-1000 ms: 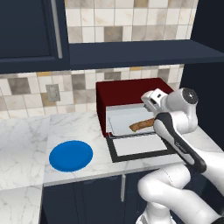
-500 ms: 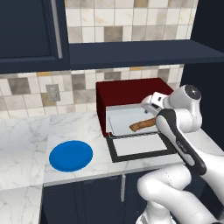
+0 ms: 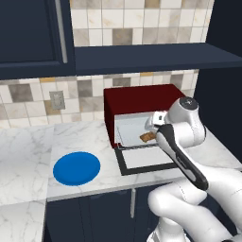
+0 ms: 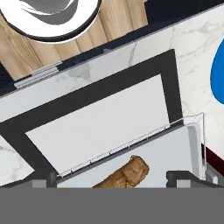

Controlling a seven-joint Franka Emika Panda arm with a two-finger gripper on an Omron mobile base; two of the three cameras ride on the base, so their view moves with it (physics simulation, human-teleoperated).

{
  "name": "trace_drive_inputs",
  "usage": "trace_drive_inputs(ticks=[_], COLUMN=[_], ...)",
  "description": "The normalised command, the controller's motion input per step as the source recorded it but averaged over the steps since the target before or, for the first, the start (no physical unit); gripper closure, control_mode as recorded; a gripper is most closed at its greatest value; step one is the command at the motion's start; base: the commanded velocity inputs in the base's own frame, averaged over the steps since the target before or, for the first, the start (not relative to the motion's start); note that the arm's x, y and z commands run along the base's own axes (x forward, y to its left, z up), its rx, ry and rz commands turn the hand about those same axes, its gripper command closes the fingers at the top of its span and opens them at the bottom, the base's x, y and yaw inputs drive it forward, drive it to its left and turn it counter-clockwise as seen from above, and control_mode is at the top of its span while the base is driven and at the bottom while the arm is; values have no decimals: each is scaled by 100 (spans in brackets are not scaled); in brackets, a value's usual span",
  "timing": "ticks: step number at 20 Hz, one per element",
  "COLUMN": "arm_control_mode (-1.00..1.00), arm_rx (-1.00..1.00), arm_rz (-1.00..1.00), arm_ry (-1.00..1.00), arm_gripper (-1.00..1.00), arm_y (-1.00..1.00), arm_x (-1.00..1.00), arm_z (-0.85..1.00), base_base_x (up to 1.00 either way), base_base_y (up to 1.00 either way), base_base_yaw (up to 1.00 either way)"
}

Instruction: Pull the toaster oven rack outwards. Pick up the baguette from the plate and place it on the toaster oven rack. Close the toaster oven door fully and set the temperature to the lowest setting.

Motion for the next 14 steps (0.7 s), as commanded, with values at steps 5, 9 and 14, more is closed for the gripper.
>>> trace_drive_inputs(ticks=[5,9,14], arm_control_mode=[-100,-100,-100], arm_rx=[-1,0,0], arm_rz=[0,1,3], arm_ry=[25,15,0], arm_gripper=[-100,-100,-100], arm_y=[0,0,0], arm_x=[-4,0,0], arm_z=[-26,-22,-23], base_base_x=[0,0,0], base_base_y=[0,0,0], base_base_yaw=[0,0,0])
